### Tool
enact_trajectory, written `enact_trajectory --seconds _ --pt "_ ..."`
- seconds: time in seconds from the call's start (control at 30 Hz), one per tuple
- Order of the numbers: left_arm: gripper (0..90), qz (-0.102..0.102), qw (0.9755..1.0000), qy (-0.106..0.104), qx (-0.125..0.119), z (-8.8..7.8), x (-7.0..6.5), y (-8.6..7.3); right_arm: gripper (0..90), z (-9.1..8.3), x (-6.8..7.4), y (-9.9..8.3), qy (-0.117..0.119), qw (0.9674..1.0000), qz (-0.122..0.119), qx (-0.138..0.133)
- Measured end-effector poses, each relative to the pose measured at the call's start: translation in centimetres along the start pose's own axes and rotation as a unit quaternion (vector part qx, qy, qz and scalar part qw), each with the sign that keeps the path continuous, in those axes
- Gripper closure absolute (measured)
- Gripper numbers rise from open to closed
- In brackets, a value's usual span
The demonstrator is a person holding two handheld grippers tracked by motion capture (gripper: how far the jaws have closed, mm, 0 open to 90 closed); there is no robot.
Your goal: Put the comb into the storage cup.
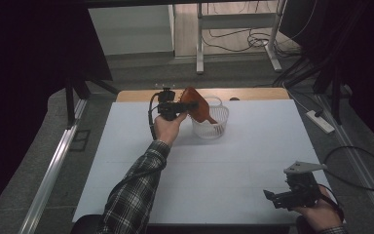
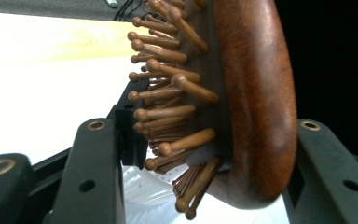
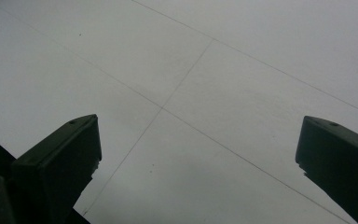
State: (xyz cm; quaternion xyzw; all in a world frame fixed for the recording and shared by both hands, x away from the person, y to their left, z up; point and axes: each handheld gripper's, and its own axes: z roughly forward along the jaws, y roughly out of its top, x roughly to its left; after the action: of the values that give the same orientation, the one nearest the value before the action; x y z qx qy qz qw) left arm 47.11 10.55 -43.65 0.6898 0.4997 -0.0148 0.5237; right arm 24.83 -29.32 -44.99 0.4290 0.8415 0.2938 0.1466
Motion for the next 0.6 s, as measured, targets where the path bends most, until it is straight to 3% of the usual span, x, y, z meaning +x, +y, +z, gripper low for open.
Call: enact_trajectory --seconds 0.3,0.6 --pt "45.5 -0.018 0.9998 -0.005 -0.003 -0.02 0.85 -0.41 0.2 0.05 0.02 0.02 0.0 1.0 0.0 0.001" --pt "38.1 -0.013 0.9999 -0.003 0.009 0.16 0.91 -0.3 0.2 0.05 0.02 0.02 0.0 1.0 0.0 0.001"
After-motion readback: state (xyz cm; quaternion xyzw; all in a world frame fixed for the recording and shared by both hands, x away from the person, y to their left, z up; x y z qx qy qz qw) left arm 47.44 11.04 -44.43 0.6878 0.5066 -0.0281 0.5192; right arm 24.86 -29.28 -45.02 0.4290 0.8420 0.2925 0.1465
